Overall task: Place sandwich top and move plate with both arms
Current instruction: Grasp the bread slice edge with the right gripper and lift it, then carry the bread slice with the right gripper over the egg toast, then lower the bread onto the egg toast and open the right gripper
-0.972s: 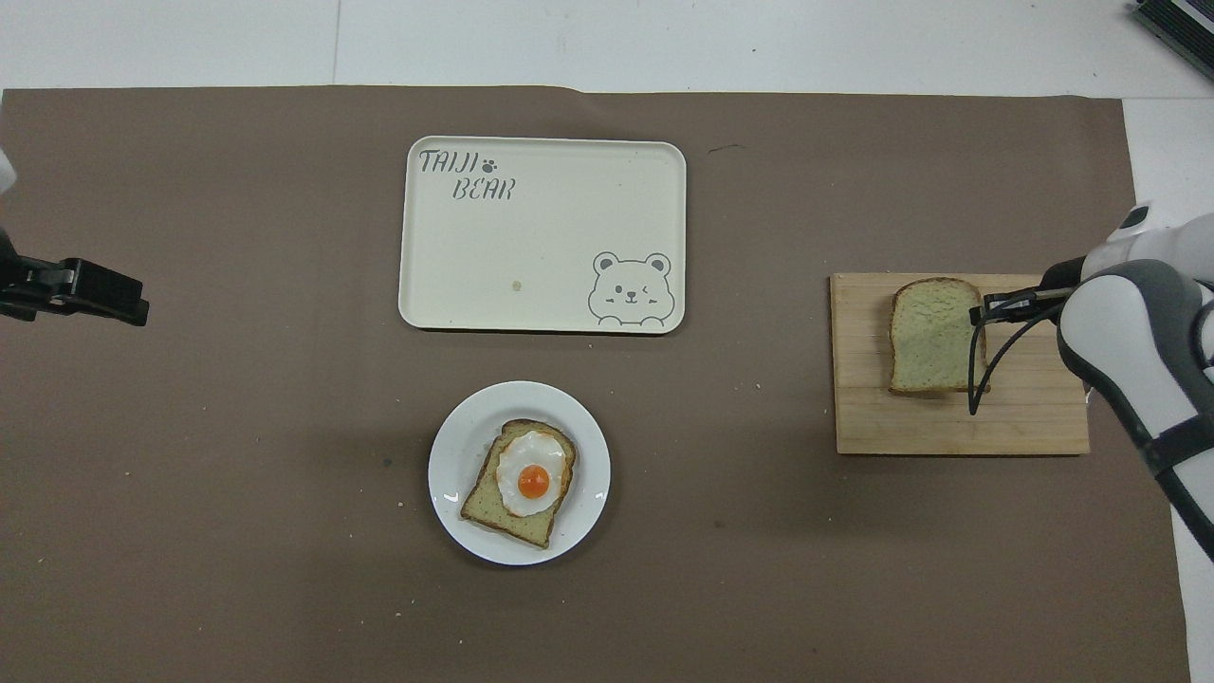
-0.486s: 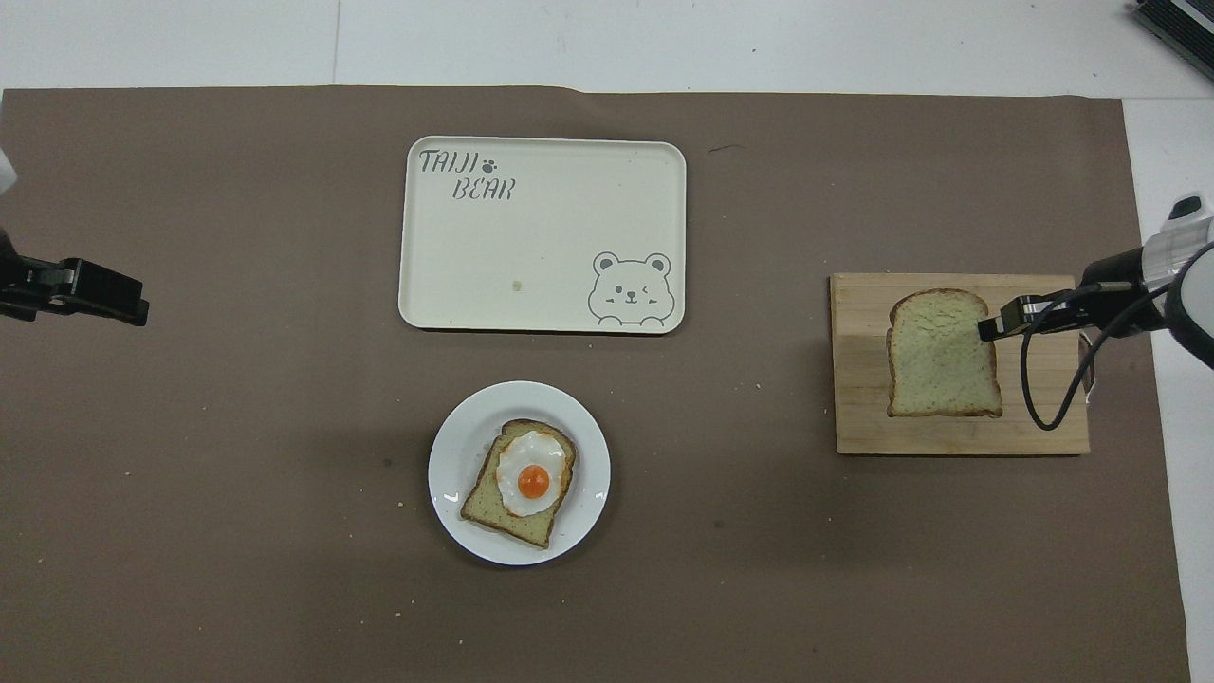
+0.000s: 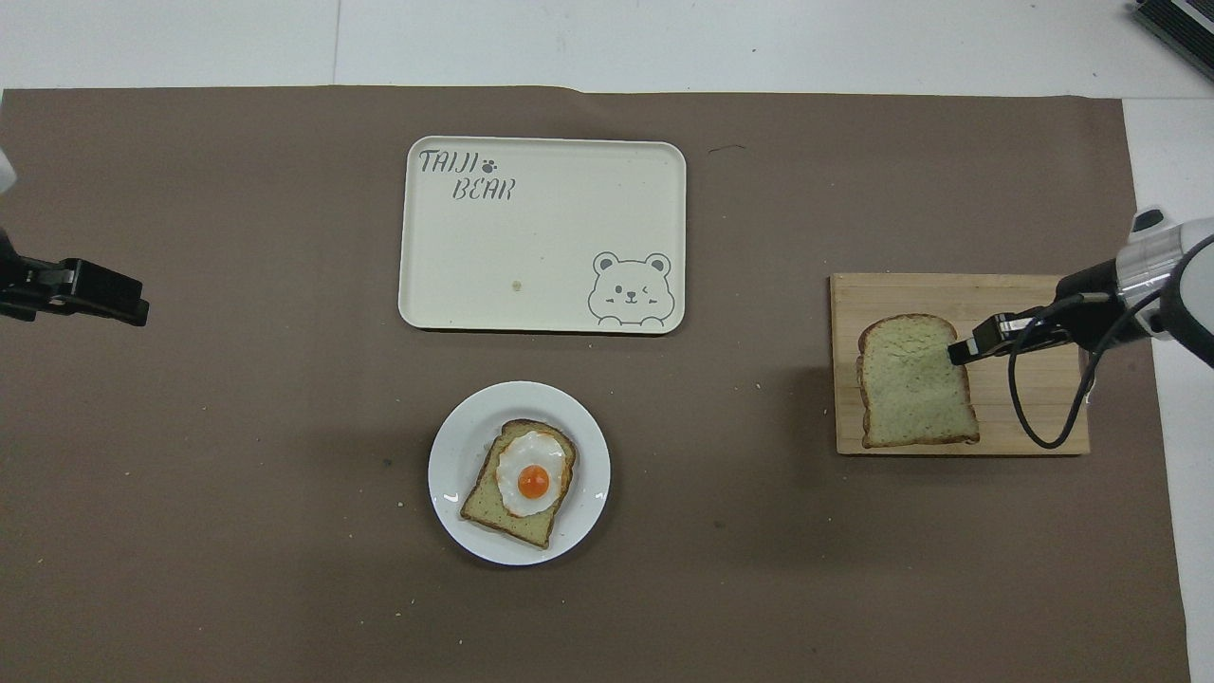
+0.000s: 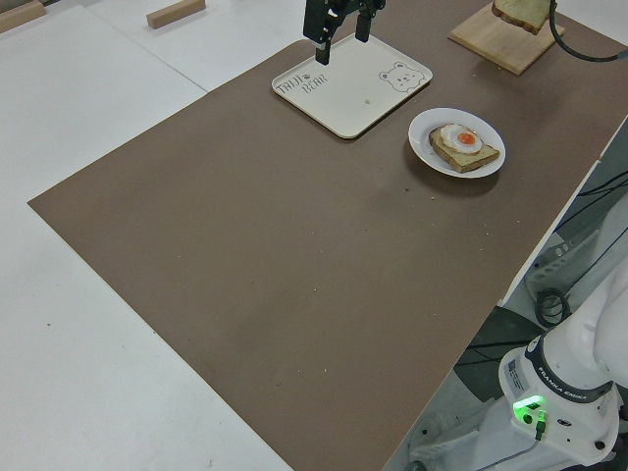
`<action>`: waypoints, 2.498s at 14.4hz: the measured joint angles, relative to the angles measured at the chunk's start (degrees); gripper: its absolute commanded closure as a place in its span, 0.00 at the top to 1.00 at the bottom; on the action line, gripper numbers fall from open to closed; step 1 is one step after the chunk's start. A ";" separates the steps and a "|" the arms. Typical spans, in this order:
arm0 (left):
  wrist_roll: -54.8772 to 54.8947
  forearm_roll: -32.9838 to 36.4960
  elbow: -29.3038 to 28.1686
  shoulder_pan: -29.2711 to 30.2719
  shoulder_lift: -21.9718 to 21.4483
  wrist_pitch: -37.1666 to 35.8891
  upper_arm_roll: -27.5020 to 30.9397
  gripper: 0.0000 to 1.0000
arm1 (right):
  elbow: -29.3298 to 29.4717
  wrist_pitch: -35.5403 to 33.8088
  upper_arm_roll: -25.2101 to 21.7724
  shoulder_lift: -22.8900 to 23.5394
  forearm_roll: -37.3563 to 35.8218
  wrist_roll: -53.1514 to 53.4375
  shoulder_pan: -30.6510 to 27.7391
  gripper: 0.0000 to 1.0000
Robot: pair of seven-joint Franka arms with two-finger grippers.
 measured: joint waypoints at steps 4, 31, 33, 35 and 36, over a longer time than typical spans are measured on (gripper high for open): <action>0.00 0.00 0.00 0.00 0.00 0.00 0.00 1.00 | -0.34 -0.09 0.17 -0.08 1.64 6.06 6.57 0.00; 0.00 0.00 0.00 0.00 0.00 0.00 0.00 1.00 | -5.65 26.23 0.38 0.86 5.13 37.44 41.14 0.00; 0.00 0.00 0.00 0.00 0.00 0.00 0.00 1.00 | -5.98 28.23 0.37 2.29 5.13 37.44 42.55 0.00; 0.00 0.00 0.00 0.00 0.00 0.00 0.00 1.00 | -6.24 32.43 0.39 4.41 5.13 37.44 44.33 0.00; 0.00 0.00 0.00 0.00 0.00 0.00 0.00 1.00 | -6.39 33.86 0.39 5.35 5.13 37.44 44.81 0.00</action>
